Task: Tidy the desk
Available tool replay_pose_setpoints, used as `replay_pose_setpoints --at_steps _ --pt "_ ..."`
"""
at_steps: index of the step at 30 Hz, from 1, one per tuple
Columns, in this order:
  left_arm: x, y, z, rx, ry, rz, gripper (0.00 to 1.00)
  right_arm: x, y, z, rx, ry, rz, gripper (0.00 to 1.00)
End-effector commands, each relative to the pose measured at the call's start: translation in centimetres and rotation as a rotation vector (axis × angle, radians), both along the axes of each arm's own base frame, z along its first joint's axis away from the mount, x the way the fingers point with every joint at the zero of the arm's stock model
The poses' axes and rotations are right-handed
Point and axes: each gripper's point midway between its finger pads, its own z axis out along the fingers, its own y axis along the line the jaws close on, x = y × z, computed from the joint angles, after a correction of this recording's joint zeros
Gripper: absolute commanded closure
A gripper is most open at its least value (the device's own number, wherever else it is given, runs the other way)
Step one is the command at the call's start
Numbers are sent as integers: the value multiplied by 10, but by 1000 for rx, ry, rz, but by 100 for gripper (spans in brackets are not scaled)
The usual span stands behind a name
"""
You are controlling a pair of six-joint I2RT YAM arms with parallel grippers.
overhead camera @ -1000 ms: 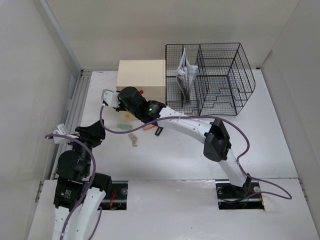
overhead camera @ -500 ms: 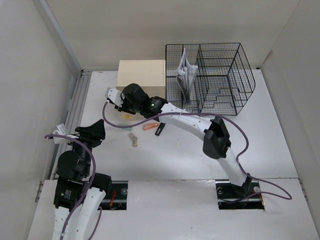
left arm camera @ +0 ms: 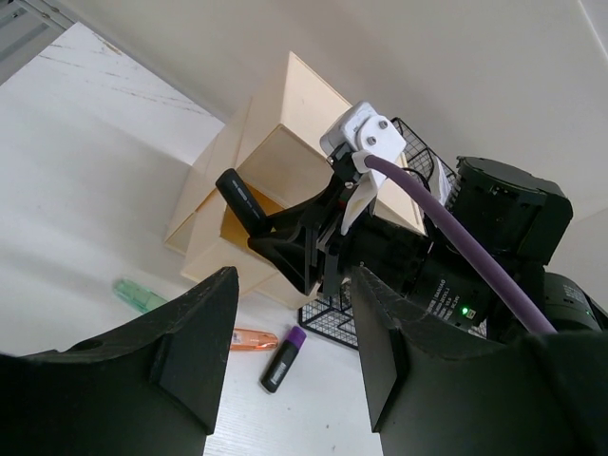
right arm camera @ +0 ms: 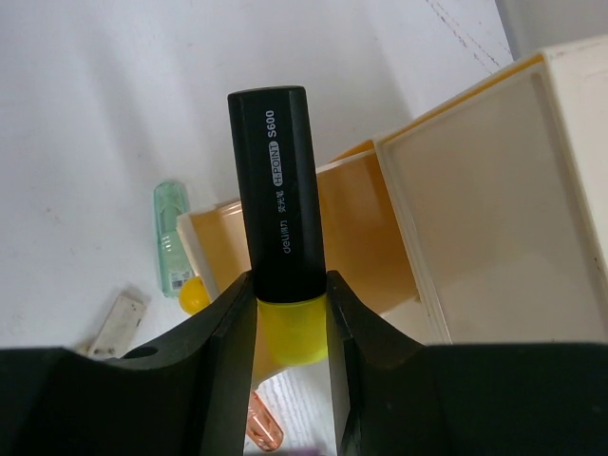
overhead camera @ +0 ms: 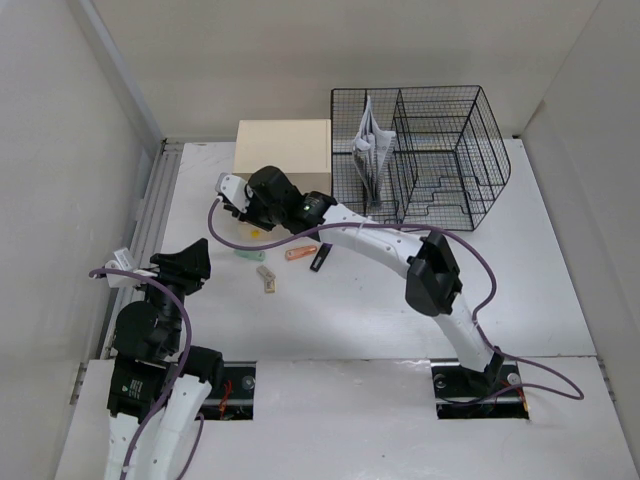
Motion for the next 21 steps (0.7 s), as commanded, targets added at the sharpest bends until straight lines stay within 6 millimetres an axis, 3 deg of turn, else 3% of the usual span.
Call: replay_pose_setpoints --at_steps 1,2,3,7,11,17,21 --pt "-1 -1 11 -8 -48 -9 52 7 6 9 49 3 -15 93" --pt "-1 -1 11 -8 -48 -9 52 7 6 9 49 3 -15 91" --pt "-1 -1 11 -8 -48 -9 52 12 2 9 49 3 -24 81" --pt "-1 -1 11 -8 -48 -9 52 10 2 7 43 12 -16 60" --pt "-1 -1 11 -8 -48 -9 52 14 -1 7 43 12 -25 47" --pt "-1 -1 11 -8 -48 -9 52 14 -2 22 66 -4 -25 44" --pt "0 -2 12 -8 -48 -9 52 11 -4 43 96 -19 -16 45"
